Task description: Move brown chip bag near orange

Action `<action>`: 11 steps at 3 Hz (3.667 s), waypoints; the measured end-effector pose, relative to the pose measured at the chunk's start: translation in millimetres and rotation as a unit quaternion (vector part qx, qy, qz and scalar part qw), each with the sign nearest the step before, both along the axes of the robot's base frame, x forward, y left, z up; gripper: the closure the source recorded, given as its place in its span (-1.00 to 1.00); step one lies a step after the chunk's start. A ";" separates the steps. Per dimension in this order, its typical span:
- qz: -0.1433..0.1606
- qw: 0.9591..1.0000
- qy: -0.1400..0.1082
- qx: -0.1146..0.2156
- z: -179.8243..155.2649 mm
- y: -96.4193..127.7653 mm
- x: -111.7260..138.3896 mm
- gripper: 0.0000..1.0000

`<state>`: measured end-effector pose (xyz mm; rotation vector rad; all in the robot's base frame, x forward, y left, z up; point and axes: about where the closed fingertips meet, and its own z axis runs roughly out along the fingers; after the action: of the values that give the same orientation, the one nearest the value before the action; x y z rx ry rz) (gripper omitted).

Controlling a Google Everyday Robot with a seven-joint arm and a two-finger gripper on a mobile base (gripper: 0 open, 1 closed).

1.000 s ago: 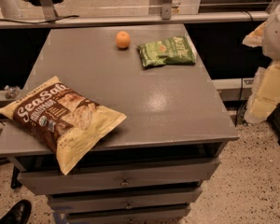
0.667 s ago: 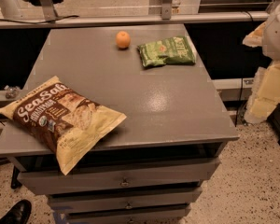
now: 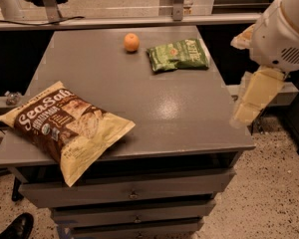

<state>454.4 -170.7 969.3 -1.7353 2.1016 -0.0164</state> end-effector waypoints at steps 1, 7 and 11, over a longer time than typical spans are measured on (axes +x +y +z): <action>0.022 0.998 -0.010 0.049 -2.7 54.0 14.2 -1.00; 0.167 0.970 0.020 0.179 -44.5 265.6 -16.7 -1.00; 0.163 0.971 0.037 0.172 -111.3 297.6 19.1 -0.20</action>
Offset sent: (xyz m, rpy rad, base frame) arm 0.0265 0.1728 -0.0127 0.2699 0.0035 0.1866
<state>473.5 126.8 858.0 -1.8562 1.7132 0.4843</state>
